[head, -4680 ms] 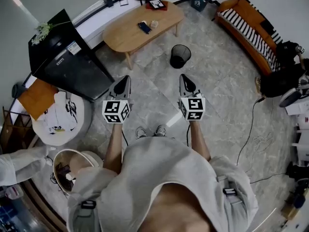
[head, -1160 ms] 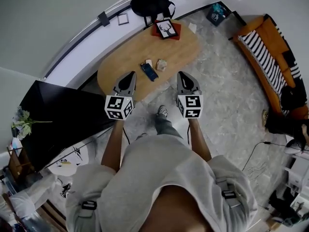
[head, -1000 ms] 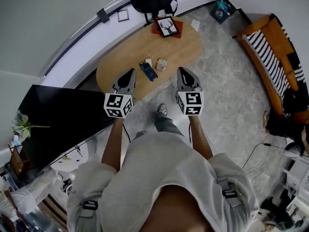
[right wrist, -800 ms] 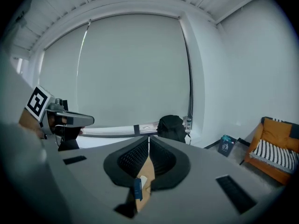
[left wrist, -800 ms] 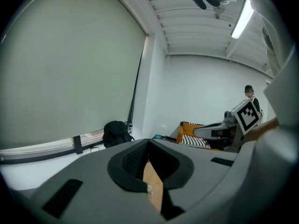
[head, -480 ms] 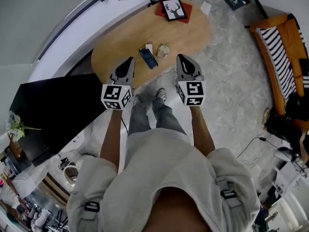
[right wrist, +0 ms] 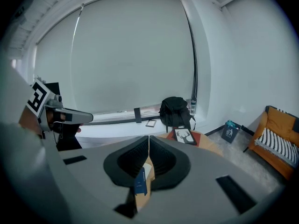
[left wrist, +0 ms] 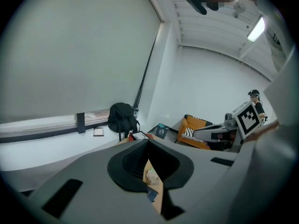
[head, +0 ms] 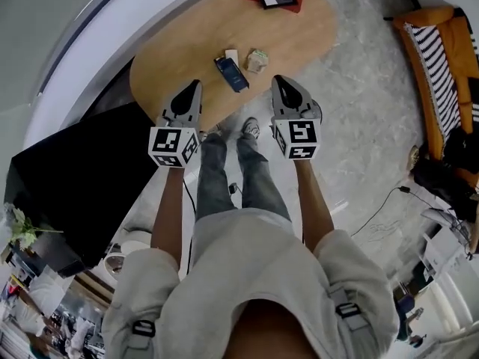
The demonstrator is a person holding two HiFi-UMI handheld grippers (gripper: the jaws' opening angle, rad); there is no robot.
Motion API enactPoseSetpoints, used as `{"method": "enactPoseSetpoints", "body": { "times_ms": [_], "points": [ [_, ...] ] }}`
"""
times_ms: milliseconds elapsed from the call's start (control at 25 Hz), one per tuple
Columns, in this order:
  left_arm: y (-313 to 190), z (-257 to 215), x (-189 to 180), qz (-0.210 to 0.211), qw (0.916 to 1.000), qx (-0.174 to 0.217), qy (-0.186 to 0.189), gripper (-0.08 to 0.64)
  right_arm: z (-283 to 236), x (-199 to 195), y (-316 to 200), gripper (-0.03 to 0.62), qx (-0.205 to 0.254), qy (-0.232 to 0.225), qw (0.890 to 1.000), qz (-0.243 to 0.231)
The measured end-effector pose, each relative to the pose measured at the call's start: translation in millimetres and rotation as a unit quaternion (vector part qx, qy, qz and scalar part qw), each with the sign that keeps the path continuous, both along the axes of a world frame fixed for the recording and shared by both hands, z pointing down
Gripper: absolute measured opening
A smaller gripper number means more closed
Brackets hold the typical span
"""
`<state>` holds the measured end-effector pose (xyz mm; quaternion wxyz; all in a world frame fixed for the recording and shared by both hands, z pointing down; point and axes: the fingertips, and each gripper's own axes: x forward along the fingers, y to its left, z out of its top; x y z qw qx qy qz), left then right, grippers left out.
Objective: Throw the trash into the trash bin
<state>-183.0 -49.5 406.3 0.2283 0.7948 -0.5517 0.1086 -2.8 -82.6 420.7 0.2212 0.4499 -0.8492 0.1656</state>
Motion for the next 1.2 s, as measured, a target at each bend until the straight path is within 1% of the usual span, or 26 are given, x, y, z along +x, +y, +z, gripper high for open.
{"method": "enactPoseSetpoints", "body": {
  "times_ms": [200,440,520,720,760,800,840,880,920,1040,1200],
  "points": [
    [-5,33,-22,-0.004,0.9999,-0.010,0.005,0.017,35,-16,1,0.029,-0.012,0.008,1.000,0.005],
    [13,86,-37,-0.009,0.9992,-0.034,0.017,0.017,93,-27,21,0.029,-0.042,0.027,0.999,0.000],
    [19,99,-38,-0.009,0.9989,-0.042,0.020,0.018,112,-30,28,0.031,-0.059,0.030,0.998,-0.010],
    [35,132,-37,-0.011,0.9976,-0.064,0.024,0.018,173,-40,50,0.038,-0.122,0.016,0.992,-0.041],
    [37,138,-37,-0.011,0.9973,-0.067,0.026,0.018,187,-43,53,0.074,-0.138,0.018,0.989,-0.049],
    [38,143,-36,-0.011,0.9971,-0.070,0.027,0.018,201,-45,55,0.180,-0.154,0.020,0.986,-0.055],
    [40,147,-36,-0.012,0.9969,-0.073,0.028,0.018,214,-48,57,0.218,-0.166,0.024,0.984,-0.061],
    [42,151,-36,-0.013,0.9967,-0.075,0.029,0.018,226,-51,59,0.224,-0.176,0.028,0.982,-0.066],
    [44,153,-36,-0.014,0.9965,-0.077,0.030,0.018,237,-53,61,0.249,-0.184,0.031,0.980,-0.071],
    [48,162,-35,-0.018,0.9960,-0.081,0.033,0.018,270,-58,60,0.295,-0.201,0.047,0.975,-0.079],
    [58,170,-32,-0.018,0.9950,-0.093,0.034,0.018,302,-62,49,0.295,-0.217,0.070,0.971,-0.071]
  ]
}}
